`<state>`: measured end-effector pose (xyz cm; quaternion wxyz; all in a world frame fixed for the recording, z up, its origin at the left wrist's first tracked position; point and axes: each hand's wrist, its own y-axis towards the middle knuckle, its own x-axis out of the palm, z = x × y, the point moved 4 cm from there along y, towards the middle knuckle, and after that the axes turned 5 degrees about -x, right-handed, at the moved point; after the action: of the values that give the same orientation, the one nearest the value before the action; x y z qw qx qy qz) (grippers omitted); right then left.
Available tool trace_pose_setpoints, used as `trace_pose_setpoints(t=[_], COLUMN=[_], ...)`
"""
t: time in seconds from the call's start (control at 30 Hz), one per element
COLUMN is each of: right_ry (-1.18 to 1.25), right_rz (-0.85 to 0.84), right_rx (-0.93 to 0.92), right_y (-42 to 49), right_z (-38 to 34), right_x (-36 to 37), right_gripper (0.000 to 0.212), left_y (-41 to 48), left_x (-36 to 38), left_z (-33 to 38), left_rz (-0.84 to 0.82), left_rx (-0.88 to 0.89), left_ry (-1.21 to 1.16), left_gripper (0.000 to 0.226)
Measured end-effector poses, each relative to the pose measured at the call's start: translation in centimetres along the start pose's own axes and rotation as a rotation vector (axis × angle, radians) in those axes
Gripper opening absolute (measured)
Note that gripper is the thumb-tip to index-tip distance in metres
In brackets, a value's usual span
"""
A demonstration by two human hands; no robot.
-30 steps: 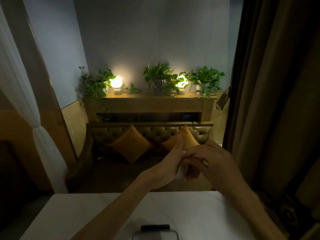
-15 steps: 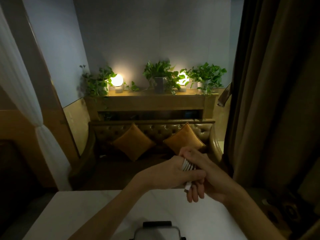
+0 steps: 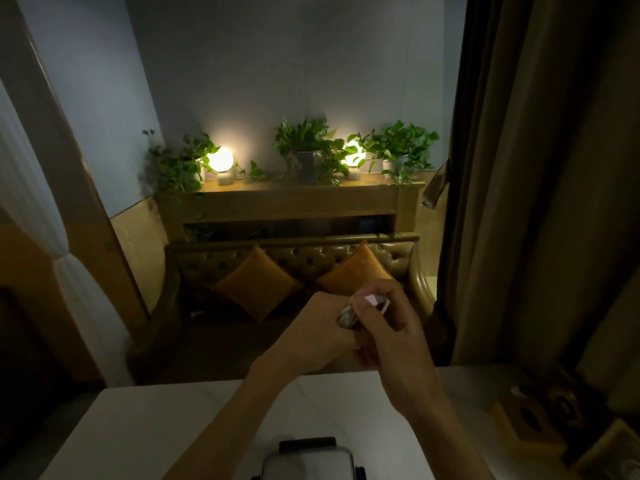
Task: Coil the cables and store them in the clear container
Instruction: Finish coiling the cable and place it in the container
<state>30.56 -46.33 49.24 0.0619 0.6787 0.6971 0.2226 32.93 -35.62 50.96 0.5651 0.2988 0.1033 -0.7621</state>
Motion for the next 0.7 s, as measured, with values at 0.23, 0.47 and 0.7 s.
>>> trace_pose_setpoints(t=[0.23, 0.47, 0.7], right_ry=[-0.021, 0.102, -0.128], right_rz=[0.078, 0.083, -0.102], right_rx=[-0.020, 0.137, -0.199], right_y=[0.0, 0.5, 0.7], right_z=[-0.1, 0.4, -1.4], right_x=[0.9, 2.1, 3.6], right_gripper=[0.017, 0.020, 0.011], left_y=[0.1, -1.4, -3.3], left_x=[-0.4, -0.6, -2.2], left_z=[0.7, 0.1, -0.9], left_rz=[0.069, 0.334, 0.649], left_rx=[-0.183, -0.185, 0.043], left_ry=[-0.019, -0.198, -0.053], left_gripper=[0.033, 0.032, 0.015])
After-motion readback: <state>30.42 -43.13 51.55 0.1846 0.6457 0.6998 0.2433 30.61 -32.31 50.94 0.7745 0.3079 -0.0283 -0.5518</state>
